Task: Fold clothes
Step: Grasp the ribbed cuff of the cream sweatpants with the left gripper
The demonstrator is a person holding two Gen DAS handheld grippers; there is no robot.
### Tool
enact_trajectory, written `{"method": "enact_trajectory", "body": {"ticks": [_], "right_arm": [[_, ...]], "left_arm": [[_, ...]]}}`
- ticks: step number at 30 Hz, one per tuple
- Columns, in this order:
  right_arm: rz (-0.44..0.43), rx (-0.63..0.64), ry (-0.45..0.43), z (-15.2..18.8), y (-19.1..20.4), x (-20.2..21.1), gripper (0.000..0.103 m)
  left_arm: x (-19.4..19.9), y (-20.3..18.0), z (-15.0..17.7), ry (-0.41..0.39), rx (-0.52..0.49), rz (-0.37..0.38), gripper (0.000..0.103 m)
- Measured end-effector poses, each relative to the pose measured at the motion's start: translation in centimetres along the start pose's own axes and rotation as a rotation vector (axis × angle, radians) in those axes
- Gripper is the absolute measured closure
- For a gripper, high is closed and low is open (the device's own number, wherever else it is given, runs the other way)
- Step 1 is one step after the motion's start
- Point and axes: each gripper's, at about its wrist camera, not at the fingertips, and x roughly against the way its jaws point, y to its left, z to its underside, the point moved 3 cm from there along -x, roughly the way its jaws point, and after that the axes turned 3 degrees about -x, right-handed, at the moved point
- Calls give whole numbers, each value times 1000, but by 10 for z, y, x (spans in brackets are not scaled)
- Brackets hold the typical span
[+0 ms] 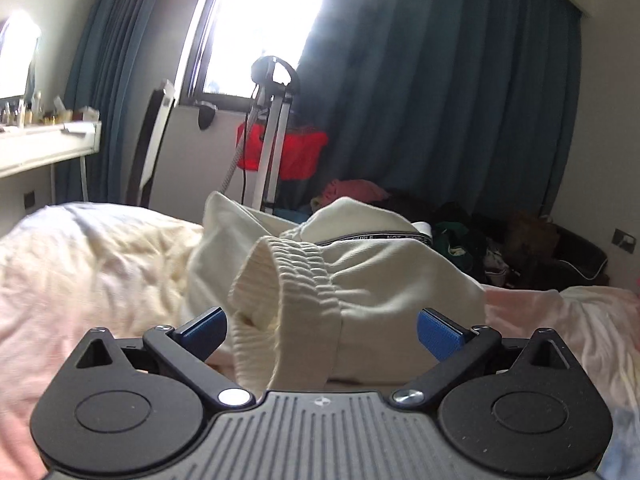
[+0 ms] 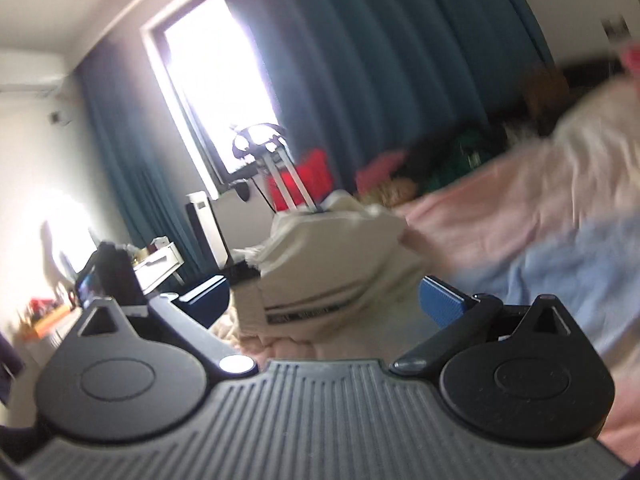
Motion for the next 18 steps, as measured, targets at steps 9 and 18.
{"method": "enact_trajectory", "body": {"ticks": [9, 18], "right_arm": [[38, -52, 78, 26, -26, -44, 0], [52, 28, 24, 26, -17, -30, 0]], "left_arm": [[-44, 6, -44, 89, 89, 19, 77], [114, -13, -72, -41, 14, 196, 94]]}}
